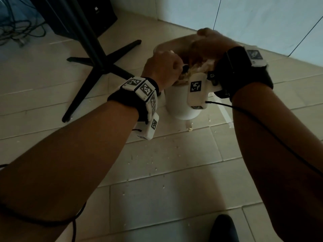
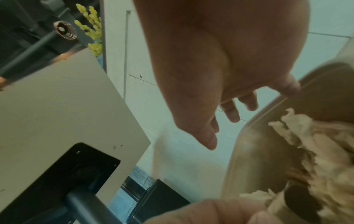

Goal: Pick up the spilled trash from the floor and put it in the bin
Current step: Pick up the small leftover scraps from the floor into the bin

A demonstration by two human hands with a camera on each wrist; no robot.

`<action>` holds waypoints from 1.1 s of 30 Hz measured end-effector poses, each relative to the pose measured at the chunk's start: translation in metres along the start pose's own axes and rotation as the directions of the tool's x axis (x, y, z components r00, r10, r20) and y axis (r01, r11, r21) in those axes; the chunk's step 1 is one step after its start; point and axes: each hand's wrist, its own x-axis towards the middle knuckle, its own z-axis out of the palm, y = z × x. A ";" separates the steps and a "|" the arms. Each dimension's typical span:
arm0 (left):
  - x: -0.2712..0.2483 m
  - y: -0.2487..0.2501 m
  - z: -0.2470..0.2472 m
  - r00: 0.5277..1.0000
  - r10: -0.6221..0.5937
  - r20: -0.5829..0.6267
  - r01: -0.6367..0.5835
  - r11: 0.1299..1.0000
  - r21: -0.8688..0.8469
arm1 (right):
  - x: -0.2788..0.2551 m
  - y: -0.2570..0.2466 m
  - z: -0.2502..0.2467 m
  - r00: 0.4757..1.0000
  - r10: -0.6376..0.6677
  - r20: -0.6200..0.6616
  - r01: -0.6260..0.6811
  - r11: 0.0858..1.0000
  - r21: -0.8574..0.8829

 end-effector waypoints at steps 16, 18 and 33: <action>-0.124 -0.085 0.066 0.949 -0.313 0.047 0.308 0.881 -0.359 | -0.107 0.043 0.165 0.834 -0.331 -0.441 0.458 0.861 0.220; -0.140 -0.090 0.087 0.917 -0.350 0.191 0.395 0.868 -0.302 | -0.114 0.073 0.183 0.863 -0.198 -0.465 0.320 0.926 0.201; -0.166 -0.093 0.159 0.853 -0.369 0.369 0.395 0.919 0.005 | -0.082 0.186 0.208 0.962 0.264 -0.075 -0.273 0.948 -0.165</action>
